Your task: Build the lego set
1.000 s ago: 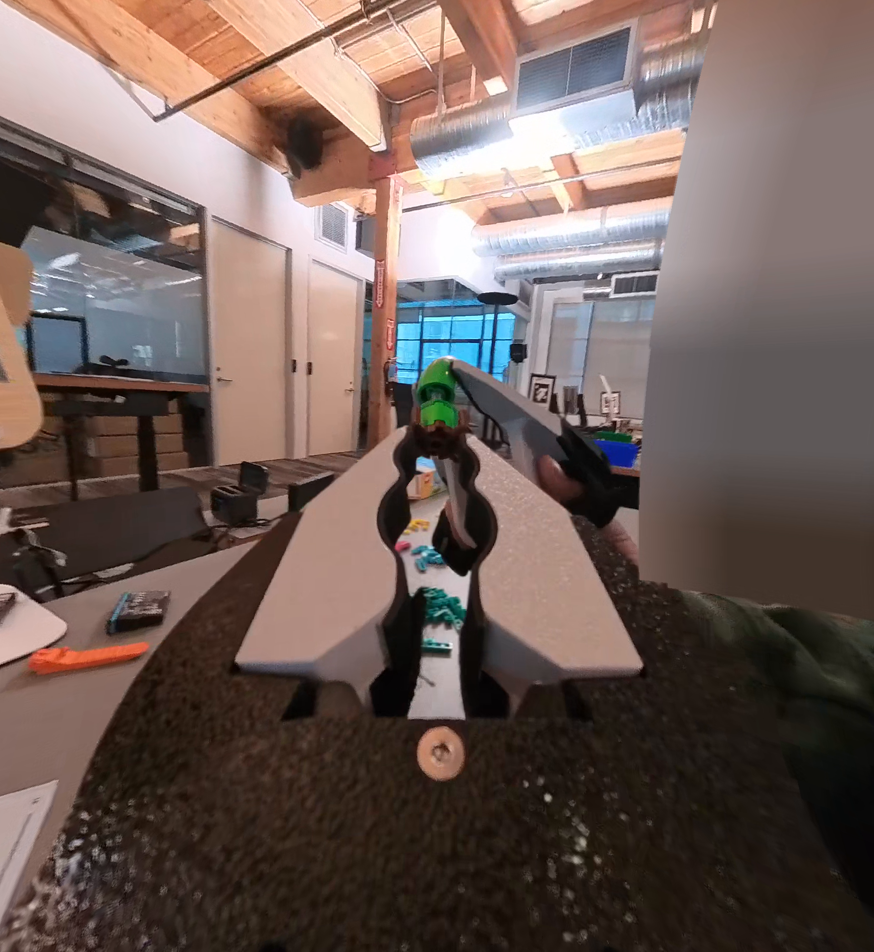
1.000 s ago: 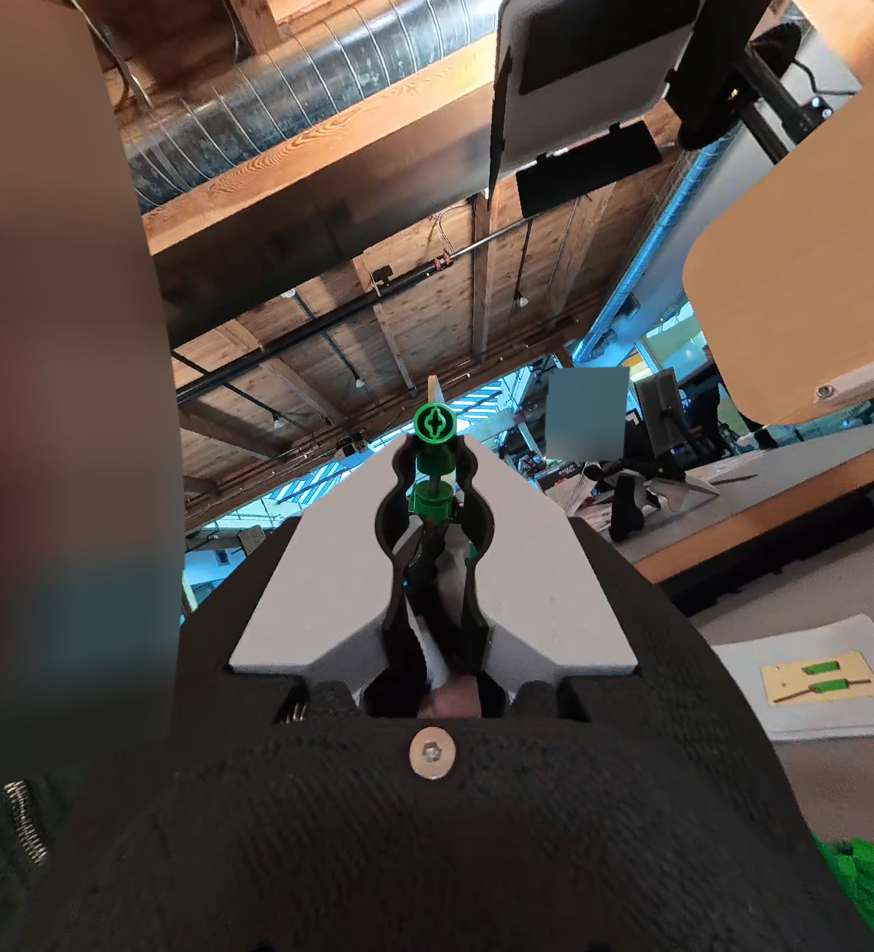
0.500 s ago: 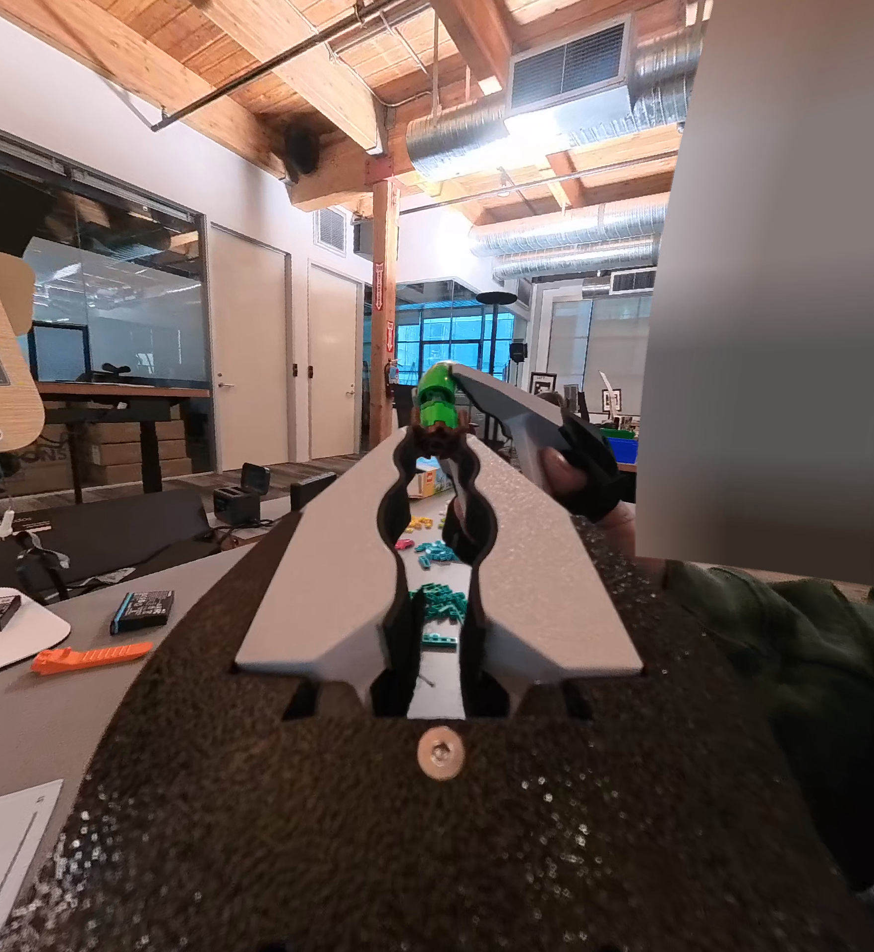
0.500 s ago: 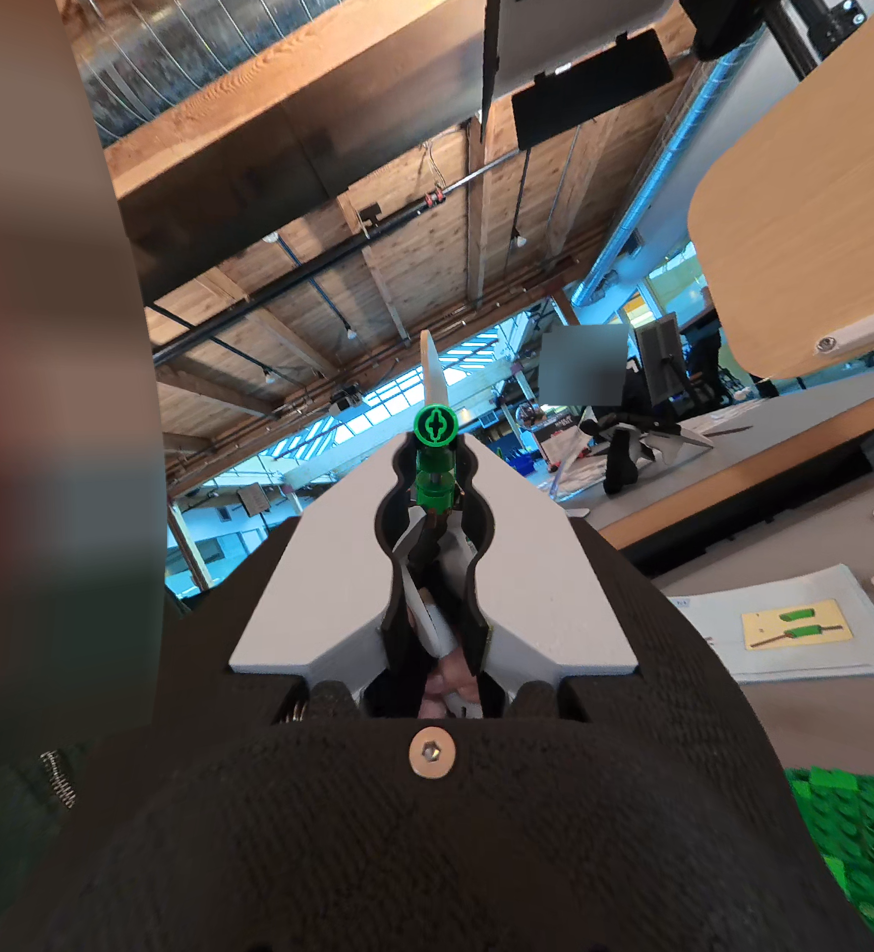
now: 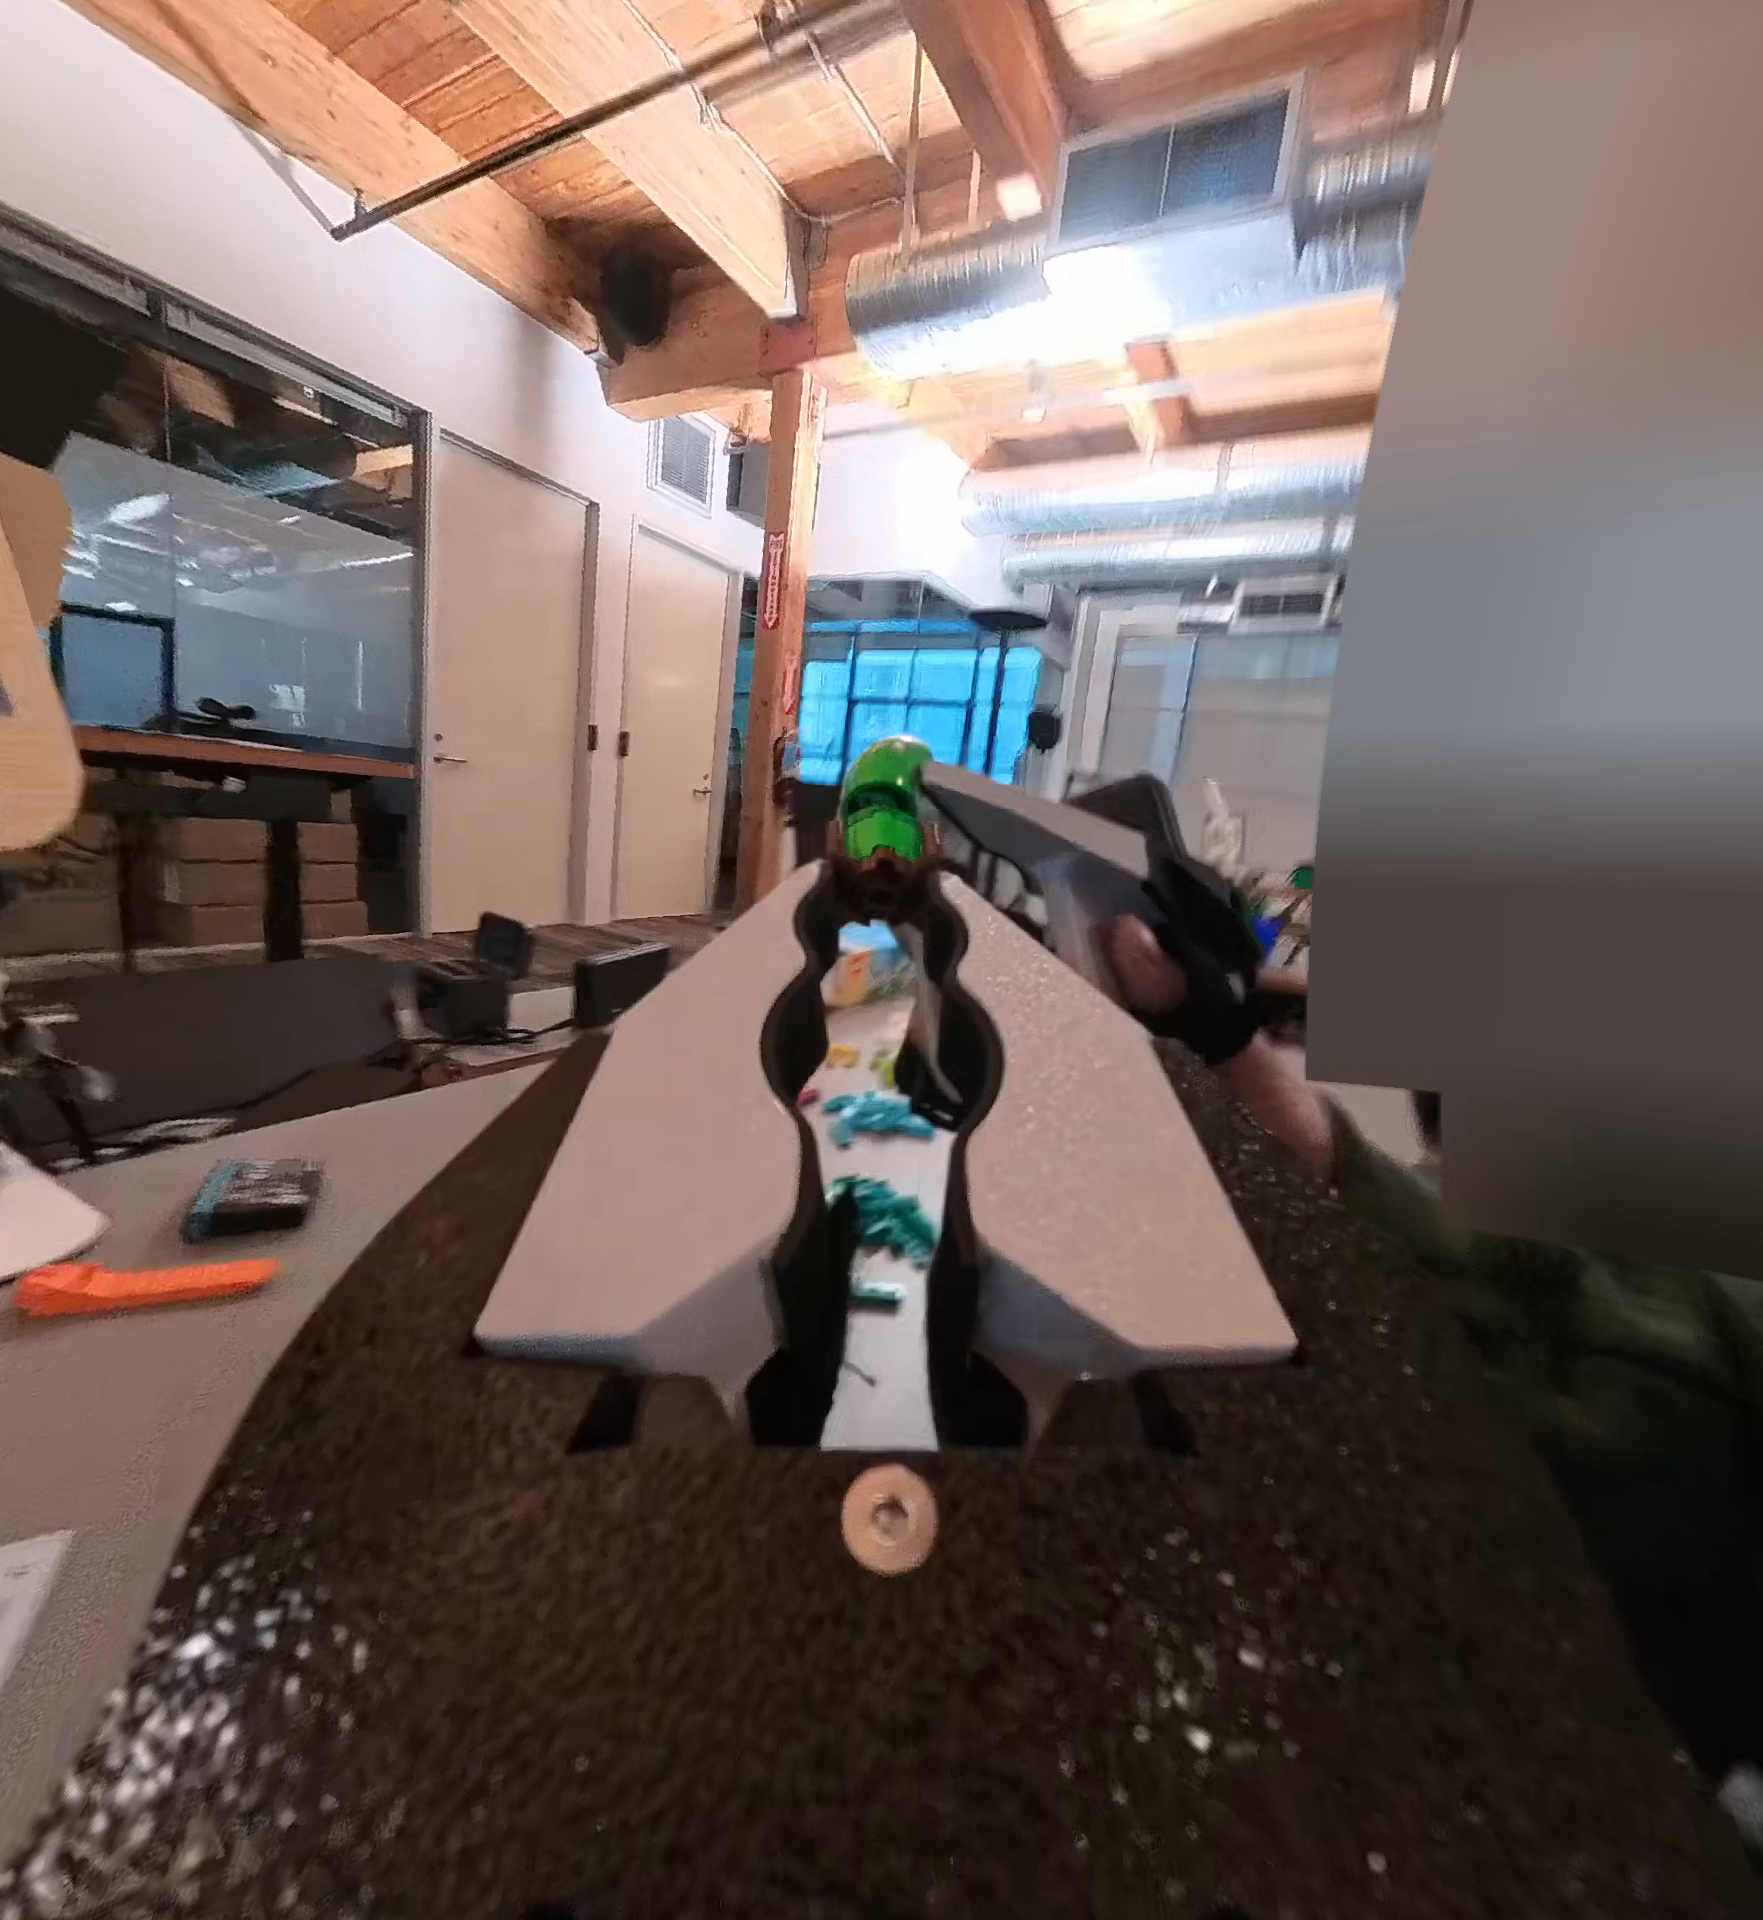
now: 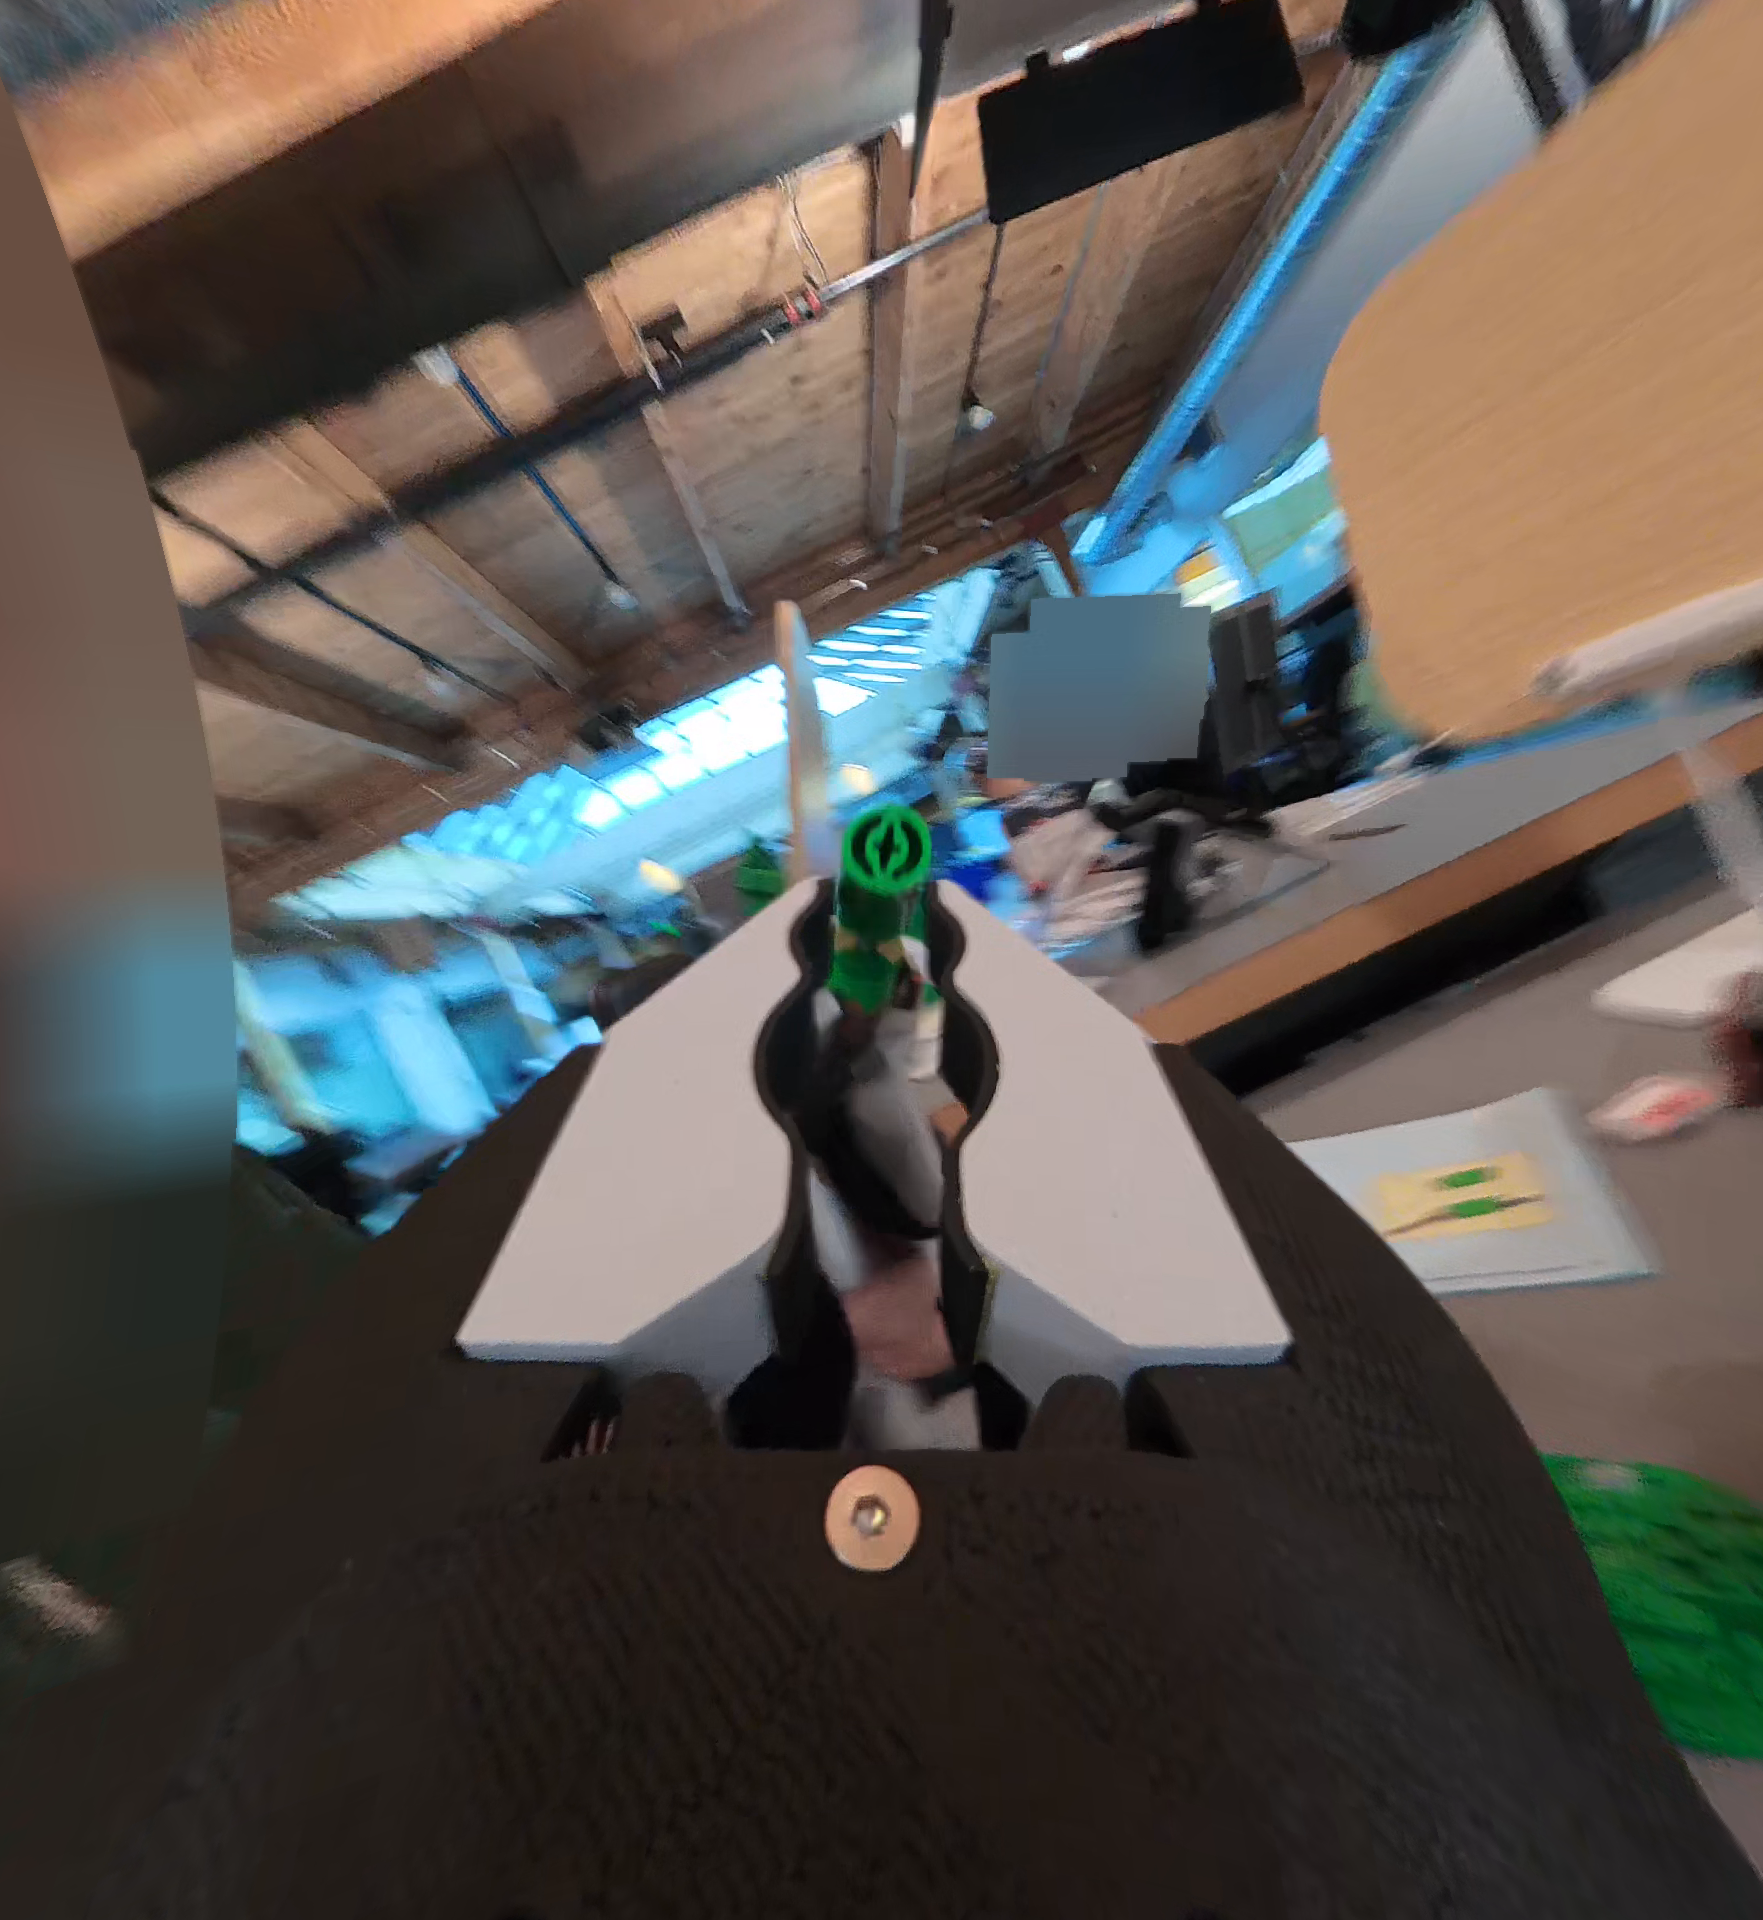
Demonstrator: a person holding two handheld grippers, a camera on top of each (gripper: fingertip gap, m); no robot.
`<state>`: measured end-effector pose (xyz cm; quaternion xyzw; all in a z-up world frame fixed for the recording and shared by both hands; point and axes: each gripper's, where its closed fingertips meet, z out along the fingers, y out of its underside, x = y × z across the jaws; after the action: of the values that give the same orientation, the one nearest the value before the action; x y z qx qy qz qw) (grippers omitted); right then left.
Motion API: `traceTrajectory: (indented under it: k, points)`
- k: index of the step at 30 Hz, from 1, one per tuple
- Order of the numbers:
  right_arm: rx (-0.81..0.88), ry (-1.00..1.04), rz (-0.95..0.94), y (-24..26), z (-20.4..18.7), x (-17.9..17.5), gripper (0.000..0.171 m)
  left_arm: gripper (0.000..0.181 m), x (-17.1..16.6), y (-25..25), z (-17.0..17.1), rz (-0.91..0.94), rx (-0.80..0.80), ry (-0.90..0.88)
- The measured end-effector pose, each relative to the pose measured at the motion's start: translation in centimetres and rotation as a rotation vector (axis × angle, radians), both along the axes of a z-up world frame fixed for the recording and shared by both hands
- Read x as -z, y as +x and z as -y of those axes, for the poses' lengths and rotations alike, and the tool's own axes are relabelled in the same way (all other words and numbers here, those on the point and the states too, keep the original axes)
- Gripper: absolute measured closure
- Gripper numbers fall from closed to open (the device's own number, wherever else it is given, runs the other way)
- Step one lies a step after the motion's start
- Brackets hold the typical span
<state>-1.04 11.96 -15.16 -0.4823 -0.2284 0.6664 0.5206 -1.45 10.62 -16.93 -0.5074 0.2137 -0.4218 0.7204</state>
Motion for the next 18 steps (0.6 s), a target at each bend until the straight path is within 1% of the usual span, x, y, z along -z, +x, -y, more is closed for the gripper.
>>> traceTrajectory:
  k: [1, 2, 3, 4, 6, 9, 10, 12, 18]
  points:
    - [0.061, 0.065, 0.012, 0.3, -0.1, -0.2, 0.142, 0.168, -0.3, -0.4, -0.1, 0.067, 0.033, -0.031]
    - [0.123, 0.144, 0.034, 0.8, 0.0, -0.5, 0.134, 0.168, -0.4, -1.0, -0.3, 0.136, 0.064, -0.071]
    - [0.189, 0.237, 0.082, 1.1, 0.1, -0.5, 0.131, 0.168, -0.5, -1.7, -0.6, 0.205, 0.094, -0.113]
    - [0.27, 0.342, 0.151, 1.3, 0.1, -0.4, 0.126, 0.169, -0.6, -2.2, -0.7, 0.279, 0.14, -0.155]
    - [0.441, 0.576, 0.304, 1.2, 0.1, -0.1, 0.108, 0.168, -0.7, -2.7, -0.9, 0.421, 0.249, -0.24]
    - [0.58, 0.883, 0.58, -0.4, -0.3, 1.3, 0.085, 0.168, -0.4, -2.4, -1.2, 0.57, 0.375, -0.348]
    - [0.609, 0.959, 0.653, -0.9, -0.6, 1.7, 0.082, 0.168, -0.4, -2.4, -1.1, 0.62, 0.421, -0.375]
    - [0.662, 1.079, 0.74, -1.5, -0.7, 1.7, 0.084, 0.168, -0.3, -2.2, -1.2, 0.688, 0.482, -0.415]
    - [0.726, 1.237, 0.868, -2.4, -0.8, 1.4, 0.096, 0.168, 0.0, -1.3, -1.2, 0.78, 0.575, -0.482]
